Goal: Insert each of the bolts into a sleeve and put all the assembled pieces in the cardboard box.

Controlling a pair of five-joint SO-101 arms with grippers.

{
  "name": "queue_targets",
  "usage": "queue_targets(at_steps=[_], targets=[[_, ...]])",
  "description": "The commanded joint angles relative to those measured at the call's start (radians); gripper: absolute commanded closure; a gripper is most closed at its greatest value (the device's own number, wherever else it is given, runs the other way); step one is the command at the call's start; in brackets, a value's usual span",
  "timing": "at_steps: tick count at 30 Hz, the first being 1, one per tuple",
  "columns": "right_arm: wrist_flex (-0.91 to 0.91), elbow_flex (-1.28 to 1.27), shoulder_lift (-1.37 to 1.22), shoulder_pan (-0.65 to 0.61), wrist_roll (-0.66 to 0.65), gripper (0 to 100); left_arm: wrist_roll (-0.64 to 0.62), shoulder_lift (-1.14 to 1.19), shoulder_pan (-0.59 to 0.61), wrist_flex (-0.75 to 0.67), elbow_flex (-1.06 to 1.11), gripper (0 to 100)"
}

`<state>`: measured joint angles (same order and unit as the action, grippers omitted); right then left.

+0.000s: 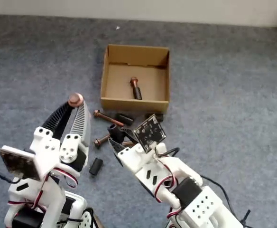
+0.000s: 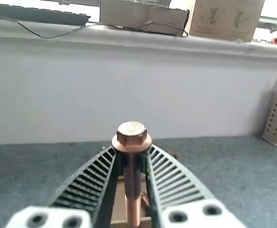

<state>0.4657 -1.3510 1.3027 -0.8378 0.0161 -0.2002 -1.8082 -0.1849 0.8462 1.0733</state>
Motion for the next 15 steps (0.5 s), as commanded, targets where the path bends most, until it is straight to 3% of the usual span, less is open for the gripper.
queue_targets(at_steps=[1,6,10,15], targets=[[-0.197,-0.061,0.015,-0.01,0.005,99.3,-0.029,-0.004,0.01,-0.072,-0.053,99],[-0.556,-0.232,0.015,-0.01,0.0,99.3,-0.064,-0.001,0.008,-0.089,-0.051,99],[-0.935,-0.426,0.015,-0.016,-0.19,99.3,-0.069,0.001,0.008,-0.094,-0.047,99],[-0.986,-0.475,0.012,-0.007,-0.233,99.3,-0.081,0.001,-0.058,-0.091,-0.047,99]])
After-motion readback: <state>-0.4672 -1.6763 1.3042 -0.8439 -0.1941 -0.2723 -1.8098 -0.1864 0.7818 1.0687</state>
